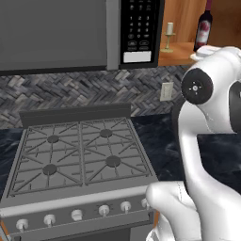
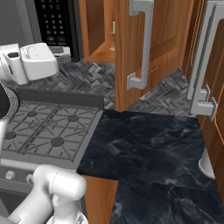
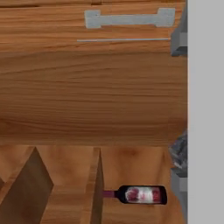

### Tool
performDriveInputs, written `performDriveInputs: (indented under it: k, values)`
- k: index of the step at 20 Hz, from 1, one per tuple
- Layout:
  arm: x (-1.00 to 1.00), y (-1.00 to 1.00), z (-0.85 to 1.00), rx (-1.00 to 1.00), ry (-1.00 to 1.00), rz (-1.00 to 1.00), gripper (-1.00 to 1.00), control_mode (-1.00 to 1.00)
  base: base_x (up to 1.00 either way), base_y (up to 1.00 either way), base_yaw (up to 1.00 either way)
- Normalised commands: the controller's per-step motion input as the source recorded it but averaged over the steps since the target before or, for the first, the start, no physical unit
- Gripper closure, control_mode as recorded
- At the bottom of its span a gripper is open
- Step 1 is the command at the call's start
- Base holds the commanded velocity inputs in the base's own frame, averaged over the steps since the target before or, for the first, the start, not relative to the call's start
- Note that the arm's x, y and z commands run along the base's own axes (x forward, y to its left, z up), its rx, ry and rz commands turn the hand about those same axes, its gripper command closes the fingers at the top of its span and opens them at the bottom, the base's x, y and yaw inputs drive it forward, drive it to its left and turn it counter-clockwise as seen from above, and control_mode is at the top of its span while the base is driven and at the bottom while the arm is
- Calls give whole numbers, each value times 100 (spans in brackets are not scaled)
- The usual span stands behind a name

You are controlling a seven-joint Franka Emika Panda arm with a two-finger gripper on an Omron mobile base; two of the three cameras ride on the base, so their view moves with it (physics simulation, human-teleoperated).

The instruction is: Get the candle and the wine from the cabinet and move them to the dining counter.

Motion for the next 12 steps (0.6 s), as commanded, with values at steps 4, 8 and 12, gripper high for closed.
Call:
performDriveInputs:
  k: [4, 8, 12]
  values:
    - [40, -17, -1, 0, 2, -29, -100, -100, 0, 0, 0]
    - [47, -24, -4, 0, 0, -27, -100, -100, 0, 0, 0]
    - [45, -49, -6, 2, 0, -12, -100, -100, 0, 0, 0]
